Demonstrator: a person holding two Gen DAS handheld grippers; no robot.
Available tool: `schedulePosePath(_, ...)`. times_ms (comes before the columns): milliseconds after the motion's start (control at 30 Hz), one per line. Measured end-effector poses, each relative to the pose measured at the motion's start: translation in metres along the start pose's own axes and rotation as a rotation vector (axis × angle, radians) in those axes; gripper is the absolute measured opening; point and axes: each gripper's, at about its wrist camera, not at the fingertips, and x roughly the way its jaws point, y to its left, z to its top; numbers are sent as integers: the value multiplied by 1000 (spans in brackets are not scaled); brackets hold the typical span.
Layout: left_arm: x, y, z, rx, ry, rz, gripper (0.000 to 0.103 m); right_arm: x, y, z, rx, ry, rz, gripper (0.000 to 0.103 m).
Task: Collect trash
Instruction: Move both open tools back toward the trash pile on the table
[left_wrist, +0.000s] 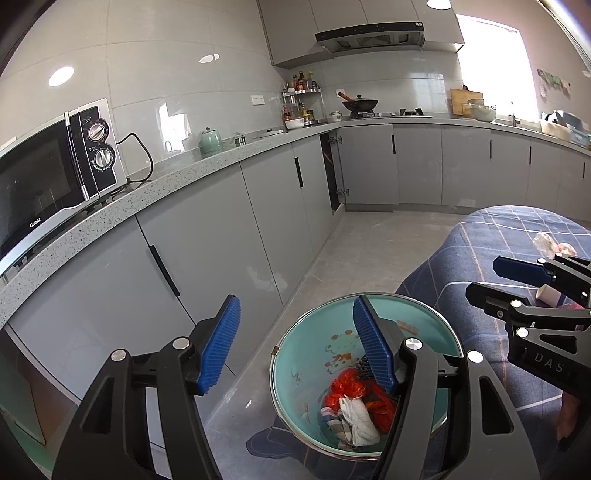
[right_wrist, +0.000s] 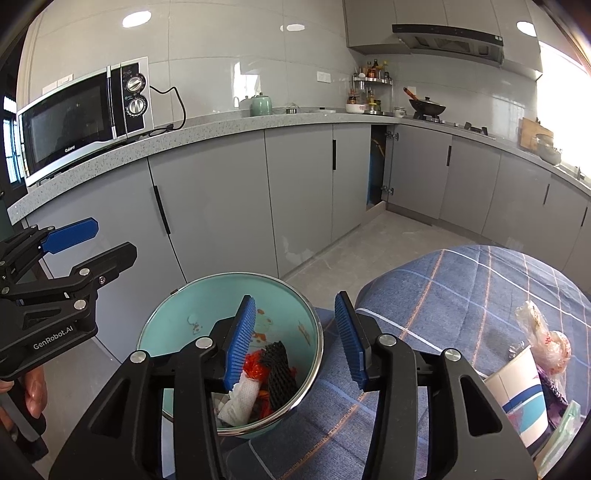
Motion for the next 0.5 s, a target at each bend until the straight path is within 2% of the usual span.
schedulePosePath(500,-7,0,5,12,-11,-2,65,-24,-12,-2,17,-22,-23,46)
